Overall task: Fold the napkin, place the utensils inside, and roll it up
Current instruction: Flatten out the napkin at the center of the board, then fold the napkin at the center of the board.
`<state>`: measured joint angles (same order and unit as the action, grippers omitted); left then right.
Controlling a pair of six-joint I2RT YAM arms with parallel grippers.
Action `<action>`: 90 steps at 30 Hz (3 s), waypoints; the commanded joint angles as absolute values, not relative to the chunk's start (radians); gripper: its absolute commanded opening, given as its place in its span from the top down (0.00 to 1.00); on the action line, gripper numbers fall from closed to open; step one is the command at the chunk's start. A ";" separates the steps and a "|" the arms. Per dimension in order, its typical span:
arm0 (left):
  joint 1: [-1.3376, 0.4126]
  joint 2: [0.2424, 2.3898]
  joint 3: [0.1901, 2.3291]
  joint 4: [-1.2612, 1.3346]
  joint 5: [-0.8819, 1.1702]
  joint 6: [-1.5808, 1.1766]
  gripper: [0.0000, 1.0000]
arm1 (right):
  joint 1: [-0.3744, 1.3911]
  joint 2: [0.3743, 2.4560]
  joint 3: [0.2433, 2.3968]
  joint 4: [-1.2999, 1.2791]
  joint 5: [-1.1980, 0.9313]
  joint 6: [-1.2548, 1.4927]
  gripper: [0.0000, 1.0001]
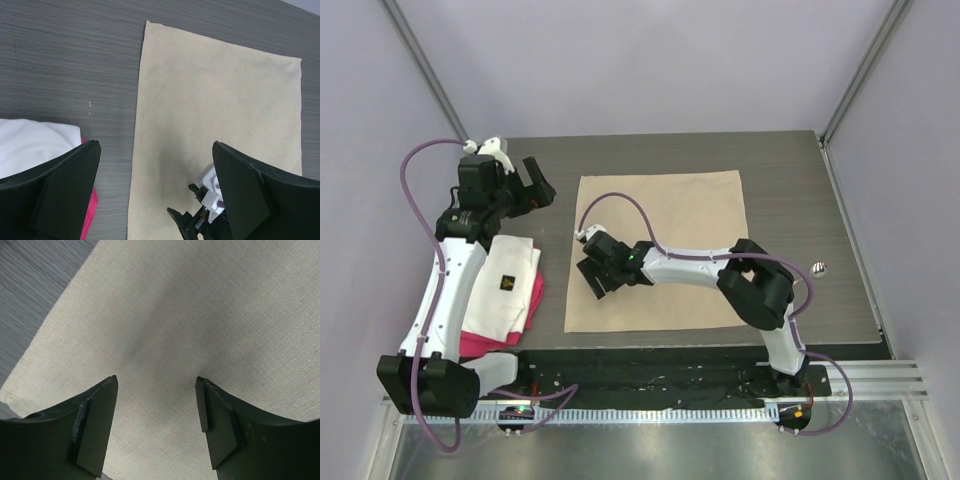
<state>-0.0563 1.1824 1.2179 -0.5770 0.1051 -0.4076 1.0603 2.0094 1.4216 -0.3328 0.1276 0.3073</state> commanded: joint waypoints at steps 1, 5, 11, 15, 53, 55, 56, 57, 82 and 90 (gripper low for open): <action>-0.052 1.183 1.246 -0.548 0.101 -0.403 0.00 | 1.063 2.023 1.477 -0.311 0.196 0.299 0.29; -0.051 1.187 1.246 -0.548 0.106 -0.403 0.00 | 1.062 2.049 1.459 -0.328 0.210 0.333 0.28; -0.052 1.183 1.246 -0.546 0.109 -0.403 0.00 | 1.052 2.062 1.402 -0.359 0.255 0.365 0.27; -0.051 1.183 1.247 -0.548 0.118 -0.397 0.00 | 1.023 2.063 1.378 -0.379 0.253 0.393 0.28; 0.037 1.121 1.236 -0.560 -0.180 -0.373 0.00 | 1.282 2.114 1.735 -0.492 0.241 0.316 0.40; 0.038 1.123 1.238 -0.560 -0.173 -0.376 0.00 | 1.290 2.143 1.761 -0.508 0.252 0.319 0.40; 0.037 1.120 1.236 -0.558 -0.172 -0.376 0.00 | 1.292 2.152 1.766 -0.508 0.253 0.319 0.41; 0.037 1.117 1.236 -0.560 -0.175 -0.374 0.00 | 1.293 2.170 1.772 -0.509 0.252 0.322 0.42; 0.037 1.101 1.238 -0.560 -0.199 -0.371 0.00 | 1.304 2.237 1.792 -0.568 0.222 0.353 0.58; 0.038 1.095 1.238 -0.560 -0.198 -0.374 0.00 | 1.310 2.241 1.761 -0.566 0.247 0.368 0.58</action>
